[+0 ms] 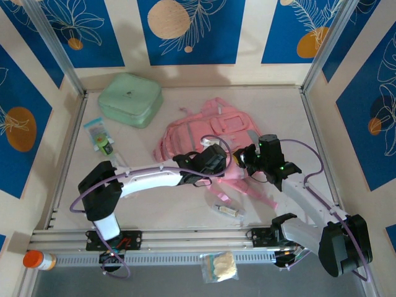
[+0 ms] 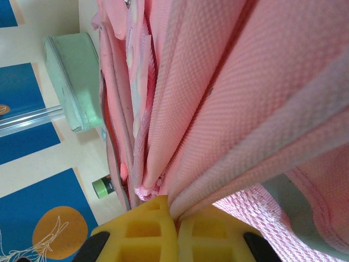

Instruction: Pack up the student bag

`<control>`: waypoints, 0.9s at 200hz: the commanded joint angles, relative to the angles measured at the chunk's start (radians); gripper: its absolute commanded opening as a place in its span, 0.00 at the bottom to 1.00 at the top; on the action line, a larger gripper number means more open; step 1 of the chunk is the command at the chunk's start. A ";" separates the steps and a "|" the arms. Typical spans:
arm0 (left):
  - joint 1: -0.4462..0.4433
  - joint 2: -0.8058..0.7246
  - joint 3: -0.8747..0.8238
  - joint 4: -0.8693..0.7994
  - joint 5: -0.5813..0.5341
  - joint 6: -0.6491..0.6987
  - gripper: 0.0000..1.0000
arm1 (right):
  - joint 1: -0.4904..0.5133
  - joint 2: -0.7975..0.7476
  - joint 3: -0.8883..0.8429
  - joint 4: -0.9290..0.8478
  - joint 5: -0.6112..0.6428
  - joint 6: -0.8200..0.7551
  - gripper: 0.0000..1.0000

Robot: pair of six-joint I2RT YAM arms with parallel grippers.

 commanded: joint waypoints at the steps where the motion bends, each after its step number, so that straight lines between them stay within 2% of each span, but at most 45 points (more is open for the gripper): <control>1: 0.019 -0.006 0.021 -0.047 0.011 0.008 0.28 | -0.001 -0.017 0.019 0.045 -0.049 -0.006 0.00; 43: 0.019 0.054 0.088 -0.053 -0.013 0.033 0.29 | 0.009 -0.010 0.017 0.055 -0.048 0.007 0.00; 73: 0.019 0.104 0.144 -0.126 -0.114 0.011 0.32 | 0.019 -0.001 0.016 0.068 -0.048 0.013 0.00; 103: 0.019 0.112 0.147 -0.102 -0.178 -0.012 0.26 | 0.028 0.012 0.014 0.073 -0.044 0.016 0.00; 123: 0.020 0.100 0.142 -0.083 -0.207 -0.008 0.18 | 0.027 0.014 0.009 0.074 -0.044 0.013 0.00; 180: 0.027 -0.005 0.085 -0.021 -0.151 0.023 0.09 | 0.000 0.013 0.020 0.037 -0.036 -0.032 0.00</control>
